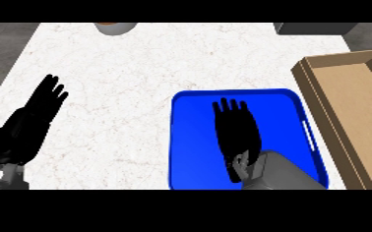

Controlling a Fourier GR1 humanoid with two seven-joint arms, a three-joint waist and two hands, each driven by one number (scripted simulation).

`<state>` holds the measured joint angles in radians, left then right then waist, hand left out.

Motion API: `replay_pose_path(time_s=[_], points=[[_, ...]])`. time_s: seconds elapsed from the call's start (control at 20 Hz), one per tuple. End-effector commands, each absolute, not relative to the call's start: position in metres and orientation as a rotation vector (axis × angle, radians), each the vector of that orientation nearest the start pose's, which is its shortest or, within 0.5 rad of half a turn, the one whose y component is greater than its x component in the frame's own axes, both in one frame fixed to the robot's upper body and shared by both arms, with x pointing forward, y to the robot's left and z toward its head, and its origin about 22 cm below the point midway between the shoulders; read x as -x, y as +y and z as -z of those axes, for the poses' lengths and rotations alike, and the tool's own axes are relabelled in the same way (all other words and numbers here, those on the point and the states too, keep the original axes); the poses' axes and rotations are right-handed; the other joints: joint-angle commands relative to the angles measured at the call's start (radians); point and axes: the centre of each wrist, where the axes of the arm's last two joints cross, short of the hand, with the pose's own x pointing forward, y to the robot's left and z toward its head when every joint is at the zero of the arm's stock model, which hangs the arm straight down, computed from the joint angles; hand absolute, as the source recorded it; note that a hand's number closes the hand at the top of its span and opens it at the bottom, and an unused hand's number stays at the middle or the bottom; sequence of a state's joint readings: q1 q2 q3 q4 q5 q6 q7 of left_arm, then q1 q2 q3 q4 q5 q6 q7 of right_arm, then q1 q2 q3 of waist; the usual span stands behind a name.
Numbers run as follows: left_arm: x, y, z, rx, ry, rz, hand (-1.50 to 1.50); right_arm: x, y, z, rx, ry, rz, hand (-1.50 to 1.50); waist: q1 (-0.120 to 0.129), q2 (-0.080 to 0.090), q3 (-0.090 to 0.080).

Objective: Pick the sweet potato from the tray and place it in the cardboard box

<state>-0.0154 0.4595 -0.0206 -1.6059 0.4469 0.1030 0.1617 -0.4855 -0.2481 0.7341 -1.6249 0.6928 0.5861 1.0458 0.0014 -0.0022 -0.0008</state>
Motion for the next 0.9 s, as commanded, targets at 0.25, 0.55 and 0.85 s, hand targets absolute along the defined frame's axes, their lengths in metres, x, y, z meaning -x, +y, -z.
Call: replay_pose_path(time_s=[0.25, 0.55, 0.85], points=[[-0.238, 0.323, -0.060, -0.052, -1.430, -0.038, 0.00, -0.241, -0.047, -0.097, 1.028, -0.712, -1.561, -1.50, 0.004, -0.001, 0.000], [-0.245, 0.328, -0.061, -0.051, -1.453, -0.024, 0.00, -0.245, -0.042, -0.075, 1.052, -0.642, -1.558, -1.50, 0.003, 0.000, 0.000], [-0.237, 0.326, -0.062, -0.062, -1.438, -0.055, 0.00, -0.248, -0.038, -0.068, 1.055, -0.590, -1.564, -1.50, 0.003, 0.000, 0.001]])
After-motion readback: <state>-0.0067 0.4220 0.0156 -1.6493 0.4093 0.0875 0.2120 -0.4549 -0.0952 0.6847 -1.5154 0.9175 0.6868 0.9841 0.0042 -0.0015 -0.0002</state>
